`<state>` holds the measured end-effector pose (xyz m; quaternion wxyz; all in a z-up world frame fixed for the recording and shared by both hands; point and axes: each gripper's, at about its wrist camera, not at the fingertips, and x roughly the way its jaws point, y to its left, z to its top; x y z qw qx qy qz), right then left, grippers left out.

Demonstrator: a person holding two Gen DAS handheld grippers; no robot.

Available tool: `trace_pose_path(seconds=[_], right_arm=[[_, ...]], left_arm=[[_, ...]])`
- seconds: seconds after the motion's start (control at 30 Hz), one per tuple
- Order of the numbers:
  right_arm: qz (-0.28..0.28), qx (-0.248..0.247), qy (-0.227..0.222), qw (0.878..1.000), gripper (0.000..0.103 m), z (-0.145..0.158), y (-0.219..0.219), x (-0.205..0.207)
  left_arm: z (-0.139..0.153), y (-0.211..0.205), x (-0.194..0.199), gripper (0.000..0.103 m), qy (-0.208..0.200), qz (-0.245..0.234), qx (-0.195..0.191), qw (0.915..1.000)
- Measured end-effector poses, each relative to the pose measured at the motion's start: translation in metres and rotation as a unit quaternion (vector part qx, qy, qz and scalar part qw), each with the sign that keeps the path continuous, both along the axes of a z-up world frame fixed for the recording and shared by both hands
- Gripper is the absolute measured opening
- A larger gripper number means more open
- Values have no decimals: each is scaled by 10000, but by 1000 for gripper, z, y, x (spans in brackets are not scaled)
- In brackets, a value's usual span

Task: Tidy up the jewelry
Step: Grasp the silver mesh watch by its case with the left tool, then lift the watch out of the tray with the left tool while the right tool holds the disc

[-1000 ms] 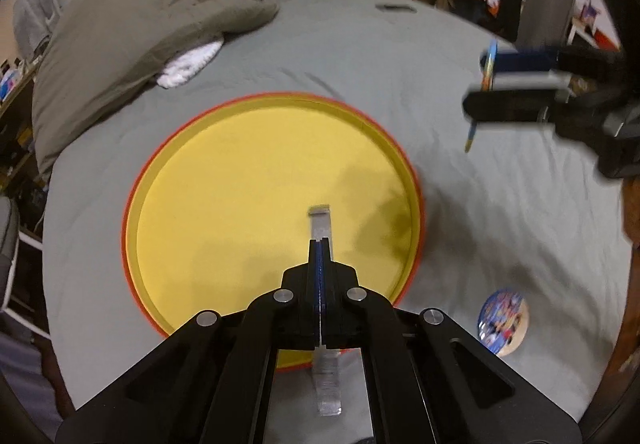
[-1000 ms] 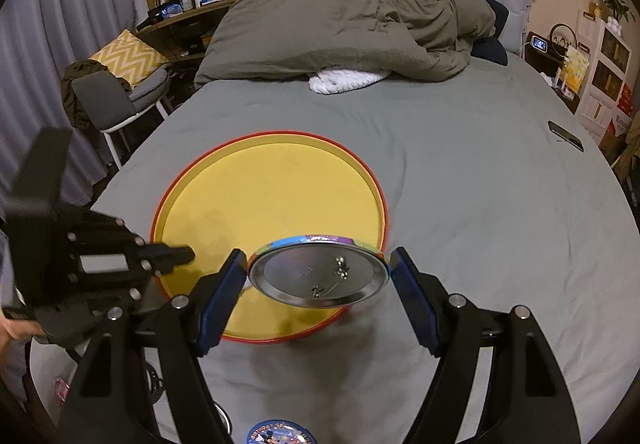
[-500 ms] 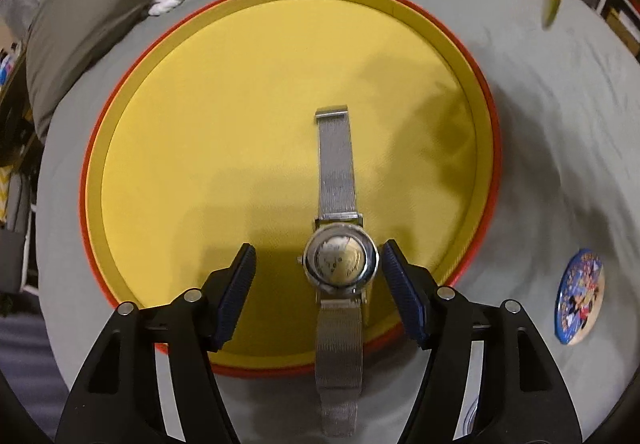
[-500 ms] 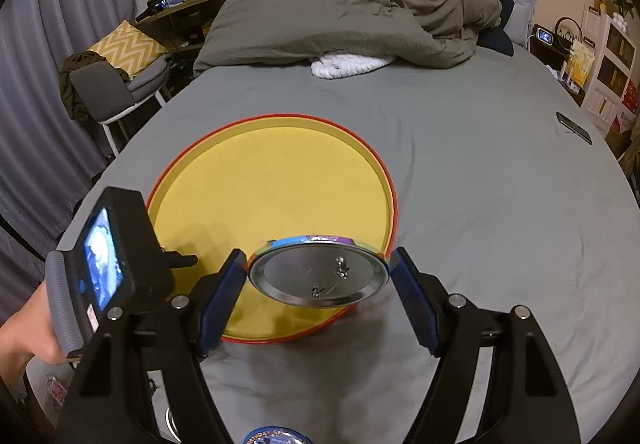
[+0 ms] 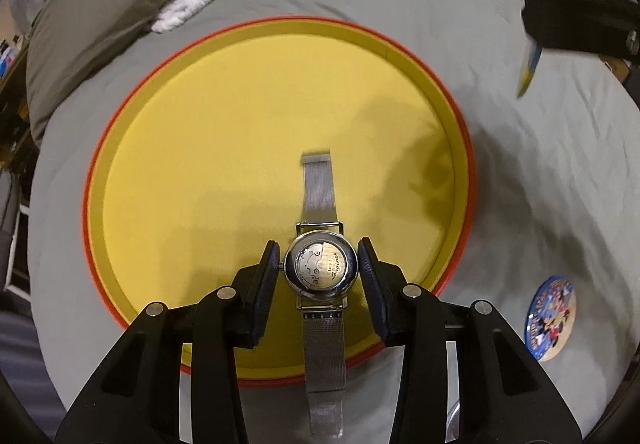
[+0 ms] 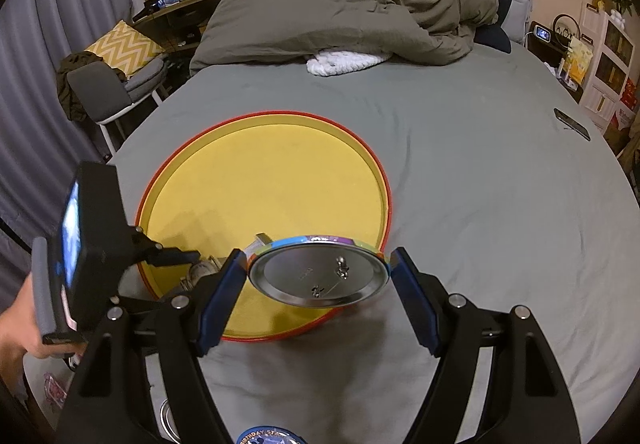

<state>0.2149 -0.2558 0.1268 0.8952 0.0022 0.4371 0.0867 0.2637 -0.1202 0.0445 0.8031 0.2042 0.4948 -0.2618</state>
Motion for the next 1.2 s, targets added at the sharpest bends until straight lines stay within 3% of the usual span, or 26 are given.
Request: trace_pose_path(seconds=[0.63,0.73,0.77,1.2], right_arm=[[19,-2,-174,9998,70,26,1,-8],[20,-11,-196,9998,70,29,2,-10],[23,-15,-200,9998,70,30,2,-10],[37,-18,-364,9993,70,55,5,-24]], left_arm=[[49,15,1,33,-343,138,-225,9991],[55,13,-1,29,-376,140,-271,9988],[58,13,-2,22,-381,143,-306,9987],[91,20,-13,22,-607,161,-338,9975]])
